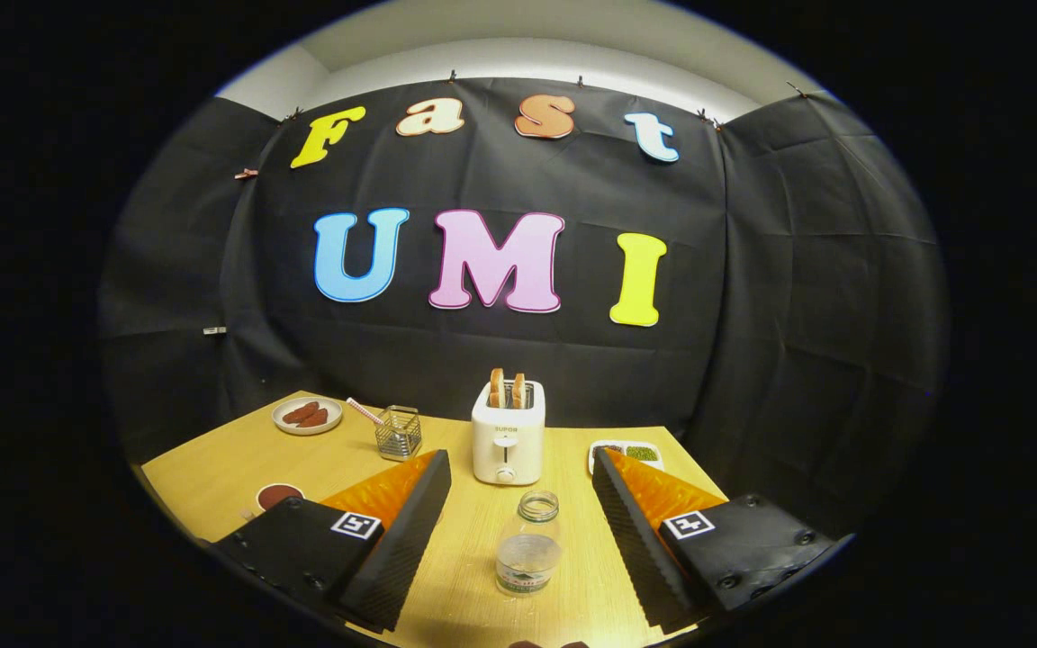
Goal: Take the bottle from table, then pour the juice into the cup, finally place the bottle on the coaster
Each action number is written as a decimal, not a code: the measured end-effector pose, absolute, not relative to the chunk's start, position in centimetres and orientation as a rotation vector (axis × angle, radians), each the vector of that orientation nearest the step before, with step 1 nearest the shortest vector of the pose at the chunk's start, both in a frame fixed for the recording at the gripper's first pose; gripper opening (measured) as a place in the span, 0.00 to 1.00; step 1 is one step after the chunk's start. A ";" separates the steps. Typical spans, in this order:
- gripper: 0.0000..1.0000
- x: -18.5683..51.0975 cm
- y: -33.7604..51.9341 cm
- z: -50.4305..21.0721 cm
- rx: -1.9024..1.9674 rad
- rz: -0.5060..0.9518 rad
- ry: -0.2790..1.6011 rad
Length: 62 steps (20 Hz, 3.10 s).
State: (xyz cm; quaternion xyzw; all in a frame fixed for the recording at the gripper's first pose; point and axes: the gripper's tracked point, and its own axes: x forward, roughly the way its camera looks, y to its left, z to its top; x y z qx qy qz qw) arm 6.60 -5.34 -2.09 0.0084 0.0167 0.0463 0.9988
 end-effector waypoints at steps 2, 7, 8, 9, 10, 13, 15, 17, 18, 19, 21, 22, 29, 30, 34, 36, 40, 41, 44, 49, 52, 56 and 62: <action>0.98 7.3 -5.6 -2.8 0.027 0.090 0.048; 0.98 8.6 -5.3 -4.8 0.028 0.117 0.077; 0.98 8.8 -5.4 -5.2 0.020 0.119 0.079; 0.98 9.0 -5.5 -5.7 0.015 0.119 0.082; 0.98 9.2 -5.5 -6.1 0.014 0.119 0.084; 0.98 9.8 -5.8 -7.9 0.015 0.117 0.098; 0.98 10.1 -6.0 -9.4 0.017 0.120 0.118; 0.98 10.4 -6.1 -10.7 0.013 0.119 0.130; 0.98 10.7 -6.1 -11.3 0.016 0.120 0.138; 0.98 10.9 -6.1 -11.7 0.020 0.120 0.144; 0.98 11.2 -6.0 -12.7 0.027 0.119 0.155; 0.98 11.3 -5.9 -13.3 0.029 0.117 0.163; 0.98 11.1 -5.6 -16.1 0.058 0.119 0.200; 0.98 11.1 -5.6 -16.4 0.052 0.121 0.202; 0.98 10.8 -5.8 -17.5 0.040 0.124 0.218; 0.98 10.9 -5.7 -17.7 0.038 0.125 0.224; 0.95 11.1 -5.3 -17.8 0.031 0.136 0.221; 0.89 11.2 -5.4 -17.7 0.031 0.133 0.218; 0.81 11.3 -5.2 -17.7 0.033 0.136 0.222; 0.75 11.5 -4.6 -17.6 -0.036 0.174 0.231; 0.74 11.3 -4.7 -16.7 -0.076 0.183 0.221; 0.74 11.7 -4.4 -14.1 -0.139 0.192 0.194; 0.74 12.0 -2.3 -10.2 -0.311 0.231 0.147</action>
